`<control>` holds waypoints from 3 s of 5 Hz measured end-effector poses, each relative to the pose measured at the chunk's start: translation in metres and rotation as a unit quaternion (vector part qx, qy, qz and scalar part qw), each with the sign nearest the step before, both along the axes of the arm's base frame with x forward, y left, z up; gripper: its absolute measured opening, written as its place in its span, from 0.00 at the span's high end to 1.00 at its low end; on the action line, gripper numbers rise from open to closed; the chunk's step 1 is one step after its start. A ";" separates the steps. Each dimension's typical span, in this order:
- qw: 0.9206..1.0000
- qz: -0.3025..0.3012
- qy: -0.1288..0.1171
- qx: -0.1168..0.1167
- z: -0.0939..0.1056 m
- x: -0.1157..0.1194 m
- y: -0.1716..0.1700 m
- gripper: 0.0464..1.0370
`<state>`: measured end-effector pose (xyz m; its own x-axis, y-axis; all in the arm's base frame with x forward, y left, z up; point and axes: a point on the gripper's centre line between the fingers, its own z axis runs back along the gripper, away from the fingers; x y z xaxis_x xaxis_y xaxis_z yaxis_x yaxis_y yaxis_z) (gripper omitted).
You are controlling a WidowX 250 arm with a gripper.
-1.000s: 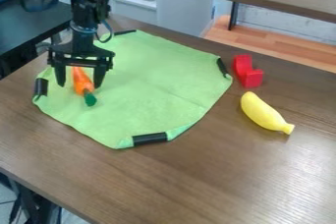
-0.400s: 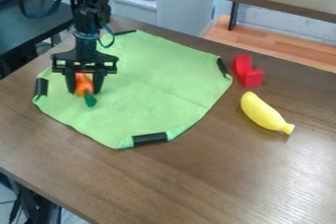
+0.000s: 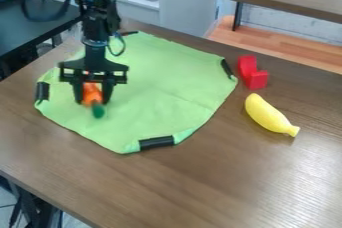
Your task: Put carrot on right side of the table
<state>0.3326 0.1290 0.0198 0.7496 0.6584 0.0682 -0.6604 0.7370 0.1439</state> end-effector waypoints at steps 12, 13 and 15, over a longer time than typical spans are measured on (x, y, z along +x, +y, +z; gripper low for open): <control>0.964 -0.259 0.010 -0.055 0.001 -0.011 -0.236 0.03; 0.963 -0.254 -0.024 -0.090 0.038 -0.014 -0.217 0.04; 0.963 -0.220 -0.061 -0.143 0.104 -0.035 -0.149 0.04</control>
